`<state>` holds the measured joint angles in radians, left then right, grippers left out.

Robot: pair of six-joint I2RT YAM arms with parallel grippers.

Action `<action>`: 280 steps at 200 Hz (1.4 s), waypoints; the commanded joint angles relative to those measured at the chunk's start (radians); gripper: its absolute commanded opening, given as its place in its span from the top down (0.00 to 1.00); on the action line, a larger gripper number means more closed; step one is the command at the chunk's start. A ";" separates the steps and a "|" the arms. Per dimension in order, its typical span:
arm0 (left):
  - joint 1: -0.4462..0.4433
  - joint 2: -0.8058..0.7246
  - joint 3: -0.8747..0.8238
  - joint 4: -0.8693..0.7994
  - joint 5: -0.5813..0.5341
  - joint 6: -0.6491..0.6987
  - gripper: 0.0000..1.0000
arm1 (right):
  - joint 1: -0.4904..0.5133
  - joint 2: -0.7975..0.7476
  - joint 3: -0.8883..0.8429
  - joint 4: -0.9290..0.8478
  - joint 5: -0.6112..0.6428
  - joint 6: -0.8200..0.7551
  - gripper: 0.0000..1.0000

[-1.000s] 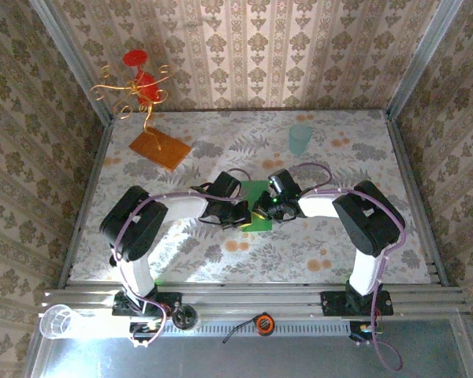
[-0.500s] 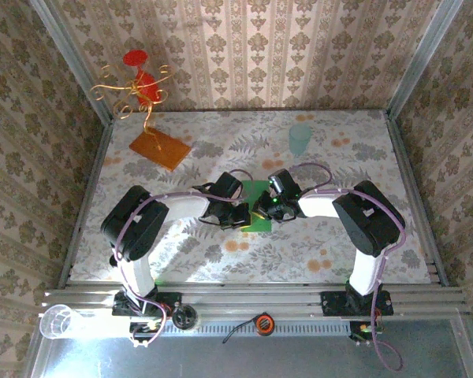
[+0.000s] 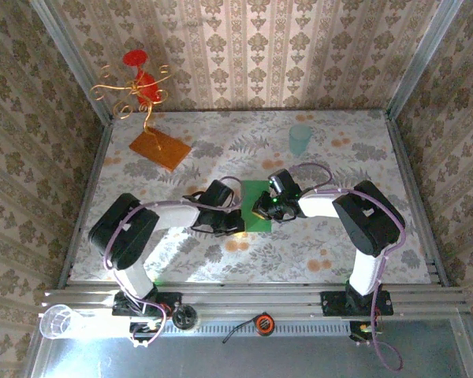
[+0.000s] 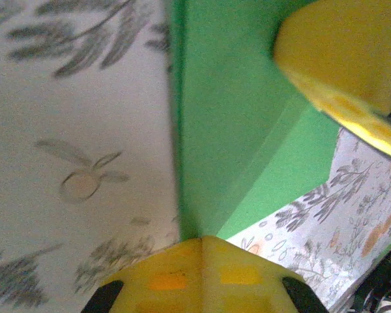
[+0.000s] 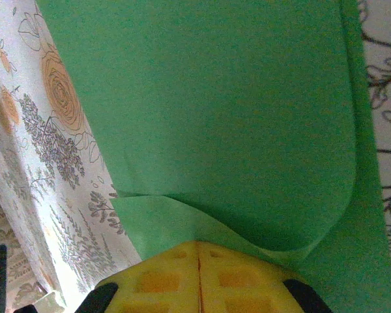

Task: Fold a paper plane with a square sheet of paper (pick it up from the middle)

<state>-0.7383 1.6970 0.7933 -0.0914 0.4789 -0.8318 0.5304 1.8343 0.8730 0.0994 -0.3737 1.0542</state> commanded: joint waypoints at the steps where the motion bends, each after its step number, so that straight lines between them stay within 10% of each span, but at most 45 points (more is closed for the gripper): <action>1: 0.010 -0.046 -0.015 -0.072 0.009 -0.033 0.99 | -0.004 0.072 -0.047 -0.133 0.095 0.000 0.90; 280: 0.023 0.106 0.060 -0.071 -0.059 -0.010 1.00 | 0.007 -0.054 0.051 -0.151 -0.064 -0.305 0.98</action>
<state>-0.7174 1.7794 0.8711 -0.0509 0.4717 -0.8669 0.5217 1.7687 0.9352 -0.0204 -0.4263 0.7830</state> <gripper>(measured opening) 0.065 0.066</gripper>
